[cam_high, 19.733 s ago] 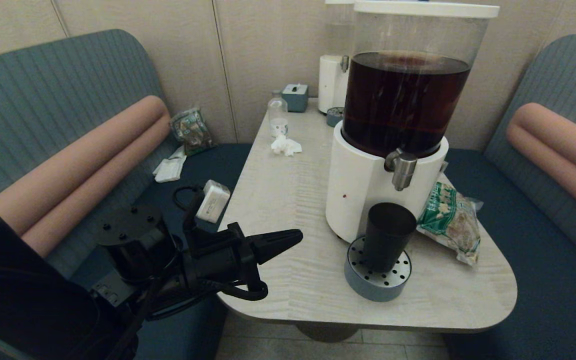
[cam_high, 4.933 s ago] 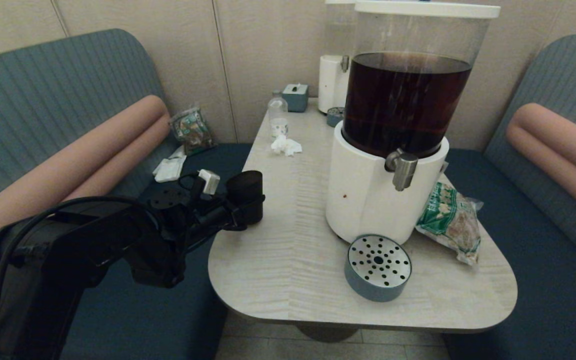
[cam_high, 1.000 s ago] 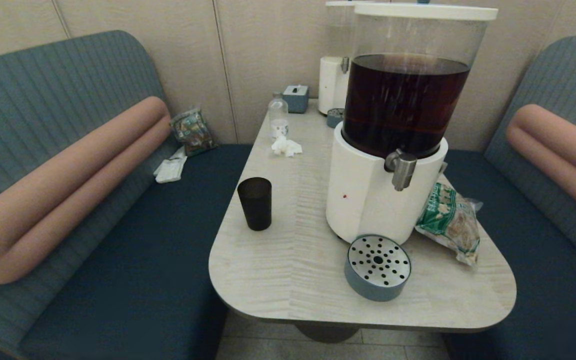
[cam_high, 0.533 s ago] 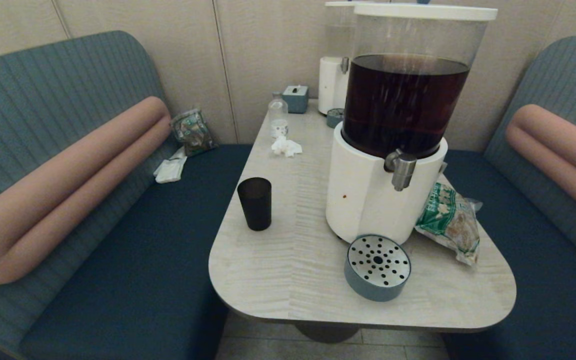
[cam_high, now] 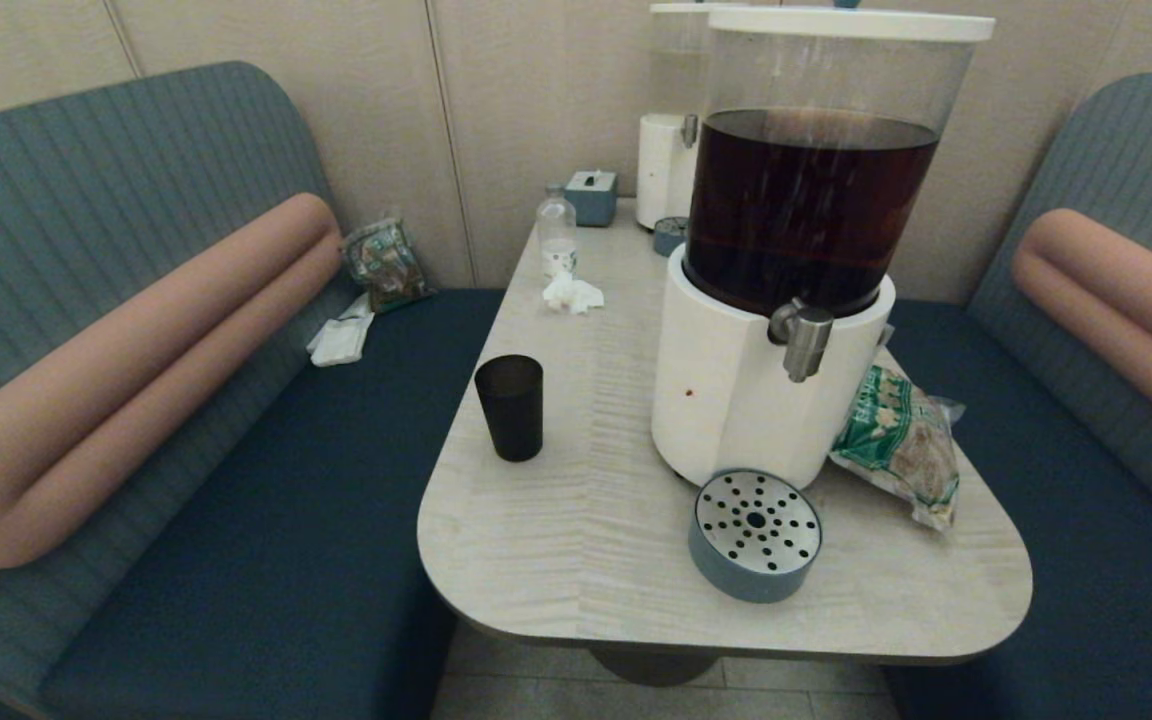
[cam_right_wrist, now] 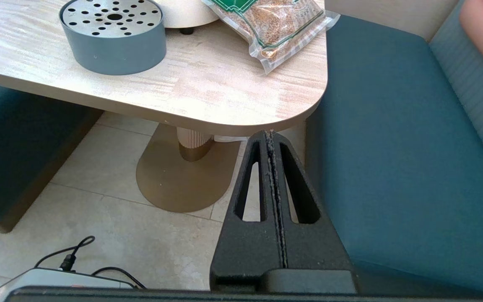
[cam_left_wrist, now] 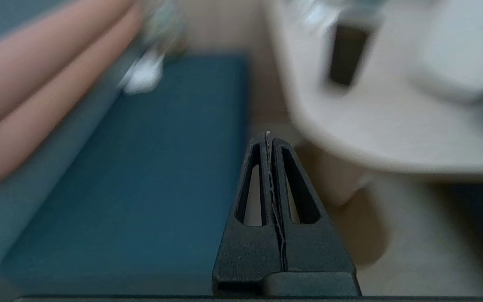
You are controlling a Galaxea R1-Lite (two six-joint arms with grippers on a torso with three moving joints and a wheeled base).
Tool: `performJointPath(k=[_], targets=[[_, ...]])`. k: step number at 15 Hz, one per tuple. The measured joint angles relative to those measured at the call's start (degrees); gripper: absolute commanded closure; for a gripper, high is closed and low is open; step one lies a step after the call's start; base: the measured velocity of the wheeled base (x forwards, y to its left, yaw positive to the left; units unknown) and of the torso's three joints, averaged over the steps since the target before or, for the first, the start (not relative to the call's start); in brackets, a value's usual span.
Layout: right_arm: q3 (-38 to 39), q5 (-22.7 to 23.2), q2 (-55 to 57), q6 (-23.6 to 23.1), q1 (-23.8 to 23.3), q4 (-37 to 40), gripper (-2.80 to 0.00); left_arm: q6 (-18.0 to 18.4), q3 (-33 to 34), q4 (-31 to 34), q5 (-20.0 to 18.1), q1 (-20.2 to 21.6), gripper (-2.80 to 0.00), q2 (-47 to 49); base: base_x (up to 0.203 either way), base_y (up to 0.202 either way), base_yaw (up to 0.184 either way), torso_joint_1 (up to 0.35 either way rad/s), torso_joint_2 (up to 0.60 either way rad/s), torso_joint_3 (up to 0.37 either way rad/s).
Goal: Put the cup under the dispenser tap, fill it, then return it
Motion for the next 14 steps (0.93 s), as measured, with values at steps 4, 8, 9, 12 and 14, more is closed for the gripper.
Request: performJointPath(k=[4,8,9,12,14], targets=[[0.00,0.00,0.00,-0.02,0.00,-0.03,0.00,0.48,0.06,7.21,2.19,0.04,0.00,-0.21,0.000,0.000,0.000,0.000,0.00,0.000],[0.00,0.00,0.00,-0.03,0.00,-0.02,0.00,0.33,0.21,6.15,2.27,0.01,0.00,-0.22,0.000,0.000,0.000,0.000,0.00,0.000],[0.00,0.00,0.00,-0.57,0.00,-0.03,0.00,-0.23,0.26,6.11,2.43,0.01,0.00,-0.22,0.000,0.000,0.000,0.000,0.00,0.000],[0.00,-0.41,0.00,1.22,0.00,-0.06,0.00,-0.68,0.30,6.09,2.48,0.01,0.00,-0.22,0.000,0.000,0.000,0.000,0.00,0.000],[0.00,-0.50,0.00,1.43,0.00,-0.06,0.00,-0.68,0.34,6.06,2.48,0.01,0.00,-0.22,0.000,0.000,0.000,0.000,0.00,0.000]])
